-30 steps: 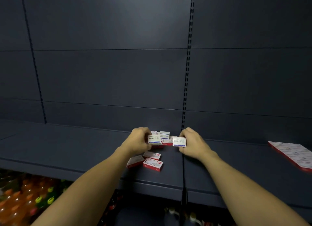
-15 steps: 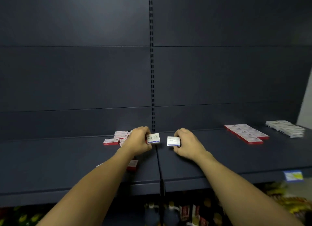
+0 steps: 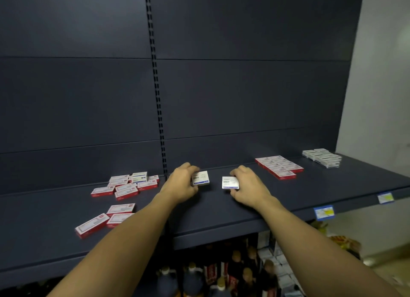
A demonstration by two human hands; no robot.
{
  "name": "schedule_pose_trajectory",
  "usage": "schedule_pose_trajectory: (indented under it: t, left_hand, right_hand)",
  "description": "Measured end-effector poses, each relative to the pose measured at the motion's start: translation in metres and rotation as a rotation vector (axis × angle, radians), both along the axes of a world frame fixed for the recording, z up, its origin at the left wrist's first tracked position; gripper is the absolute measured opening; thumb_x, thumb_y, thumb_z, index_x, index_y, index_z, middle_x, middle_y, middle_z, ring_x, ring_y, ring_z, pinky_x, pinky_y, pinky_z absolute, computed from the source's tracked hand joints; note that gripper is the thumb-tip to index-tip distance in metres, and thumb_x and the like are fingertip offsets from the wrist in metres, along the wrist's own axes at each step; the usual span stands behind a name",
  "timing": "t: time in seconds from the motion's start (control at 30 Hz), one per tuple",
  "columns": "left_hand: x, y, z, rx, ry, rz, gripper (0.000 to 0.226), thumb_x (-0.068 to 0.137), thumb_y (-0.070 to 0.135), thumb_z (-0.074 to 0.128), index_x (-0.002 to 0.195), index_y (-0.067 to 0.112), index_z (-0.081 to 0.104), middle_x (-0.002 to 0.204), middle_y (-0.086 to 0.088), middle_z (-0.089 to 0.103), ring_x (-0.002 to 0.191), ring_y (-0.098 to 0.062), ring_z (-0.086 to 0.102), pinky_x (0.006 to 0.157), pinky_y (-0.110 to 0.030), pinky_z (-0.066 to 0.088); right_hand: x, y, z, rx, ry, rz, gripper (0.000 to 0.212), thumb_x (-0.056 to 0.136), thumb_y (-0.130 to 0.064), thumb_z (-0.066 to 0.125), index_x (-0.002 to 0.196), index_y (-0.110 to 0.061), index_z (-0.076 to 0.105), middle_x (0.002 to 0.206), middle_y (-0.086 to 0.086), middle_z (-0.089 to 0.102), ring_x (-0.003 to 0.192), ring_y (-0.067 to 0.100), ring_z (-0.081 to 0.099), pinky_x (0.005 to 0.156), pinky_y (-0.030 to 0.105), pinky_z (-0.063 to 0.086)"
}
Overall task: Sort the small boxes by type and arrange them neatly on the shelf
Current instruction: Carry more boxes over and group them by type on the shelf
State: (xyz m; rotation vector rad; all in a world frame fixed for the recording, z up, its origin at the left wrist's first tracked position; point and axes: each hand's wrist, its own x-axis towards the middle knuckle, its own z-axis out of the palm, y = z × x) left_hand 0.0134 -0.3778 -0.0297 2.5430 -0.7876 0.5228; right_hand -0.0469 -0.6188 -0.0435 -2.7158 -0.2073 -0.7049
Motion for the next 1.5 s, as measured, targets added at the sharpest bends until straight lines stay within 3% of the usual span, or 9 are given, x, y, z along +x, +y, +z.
schedule_pose_trajectory:
  t: [0.63, 1.03, 1.3, 1.5]
  left_hand:
    - [-0.032, -0.149, -0.001, 0.024, 0.067, 0.076, 0.044, 0.073, 0.025, 0.075, 0.114, 0.017, 0.064, 0.104, 0.005, 0.053, 0.094, -0.017, 0.058, 0.08, -0.032, 0.053]
    - [-0.052, -0.27, 0.005, 0.043, 0.045, 0.054, 0.045, 0.073, 0.023, 0.076, 0.116, 0.016, 0.064, 0.108, 0.003, 0.053, 0.098, -0.019, 0.058, 0.081, -0.033, 0.053]
    - [-0.034, -0.346, 0.013, 0.054, 0.021, -0.011, 0.052, 0.076, 0.027, 0.074, 0.125, 0.013, 0.062, 0.121, 0.0, 0.056, 0.107, -0.022, 0.058, 0.09, -0.04, 0.054]
    - [0.005, -0.402, 0.009, 0.044, 0.022, -0.046, 0.046, 0.075, 0.025, 0.075, 0.118, 0.014, 0.063, 0.113, 0.0, 0.056, 0.103, -0.021, 0.056, 0.087, -0.035, 0.052]
  right_hand:
    - [-0.041, -0.166, -0.002, 0.0, 0.032, -0.017, 0.041, 0.079, -0.028, 0.072, 0.117, -0.016, 0.063, 0.114, 0.0, 0.055, 0.114, 0.02, 0.05, 0.095, 0.034, 0.046]
    - [-0.067, -0.263, -0.002, -0.011, 0.001, -0.078, 0.046, 0.082, -0.022, 0.074, 0.125, -0.015, 0.059, 0.12, 0.001, 0.052, 0.113, 0.019, 0.049, 0.095, 0.033, 0.048]
    - [-0.049, -0.331, -0.001, -0.015, -0.02, -0.117, 0.035, 0.082, -0.02, 0.072, 0.116, -0.015, 0.062, 0.116, 0.003, 0.057, 0.114, 0.021, 0.05, 0.095, 0.031, 0.046]
    - [-0.017, -0.379, -0.004, -0.027, -0.032, -0.124, 0.034, 0.084, -0.019, 0.067, 0.117, -0.014, 0.062, 0.117, 0.004, 0.057, 0.115, 0.023, 0.049, 0.096, 0.032, 0.045]
